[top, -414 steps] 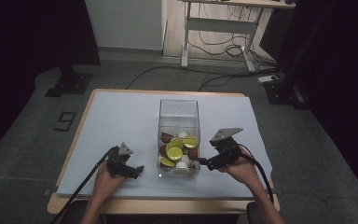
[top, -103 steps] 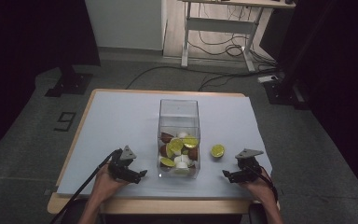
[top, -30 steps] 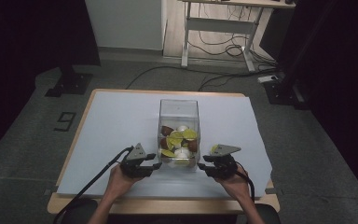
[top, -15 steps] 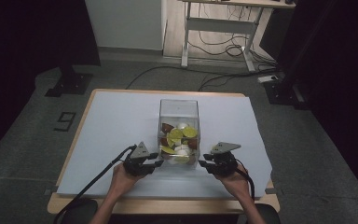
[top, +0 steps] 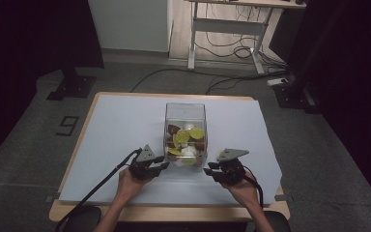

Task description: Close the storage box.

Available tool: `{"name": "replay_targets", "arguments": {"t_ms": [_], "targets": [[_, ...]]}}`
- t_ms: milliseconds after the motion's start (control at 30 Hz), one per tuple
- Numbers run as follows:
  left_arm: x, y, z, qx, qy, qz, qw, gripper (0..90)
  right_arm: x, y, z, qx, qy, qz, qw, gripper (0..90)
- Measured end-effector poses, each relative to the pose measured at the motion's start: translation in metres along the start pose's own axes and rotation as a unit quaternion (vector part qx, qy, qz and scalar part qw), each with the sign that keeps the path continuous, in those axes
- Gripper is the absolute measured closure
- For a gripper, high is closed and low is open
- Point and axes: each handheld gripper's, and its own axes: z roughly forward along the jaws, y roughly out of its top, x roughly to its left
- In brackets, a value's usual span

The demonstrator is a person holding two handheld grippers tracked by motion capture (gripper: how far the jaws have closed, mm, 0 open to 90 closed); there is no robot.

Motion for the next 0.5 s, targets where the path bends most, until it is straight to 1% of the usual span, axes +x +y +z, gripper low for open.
{"name": "replay_targets", "arguments": {"t_ms": [100, 267, 367, 467, 500], "targets": [[0.001, 0.000, 0.001, -0.002, 0.003, -0.006, 1.0000, 65.5, 0.003, 0.004, 0.004, 0.000, 0.002, -0.004, 1.0000, 67.0], [0.001, 0.000, 0.002, -0.001, 0.002, -0.008, 1.0000, 65.4, 0.007, 0.013, 0.014, -0.002, 0.008, -0.012, 0.9999, 67.4], [0.001, 0.000, 0.002, 0.001, 0.005, -0.006, 1.0000, 65.3, 0.007, 0.017, 0.017, -0.005, 0.014, -0.011, 0.9998, 68.5], [0.001, 0.000, 0.000, 0.006, 0.013, 0.000, 0.9999, 62.3, 0.007, 0.020, 0.019, -0.011, 0.019, -0.011, 0.9997, 69.4], [0.001, 0.000, -0.001, 0.007, 0.012, 0.000, 0.9999, 61.3, 0.007, 0.021, 0.020, -0.012, 0.018, -0.011, 0.9997, 69.4]]}}
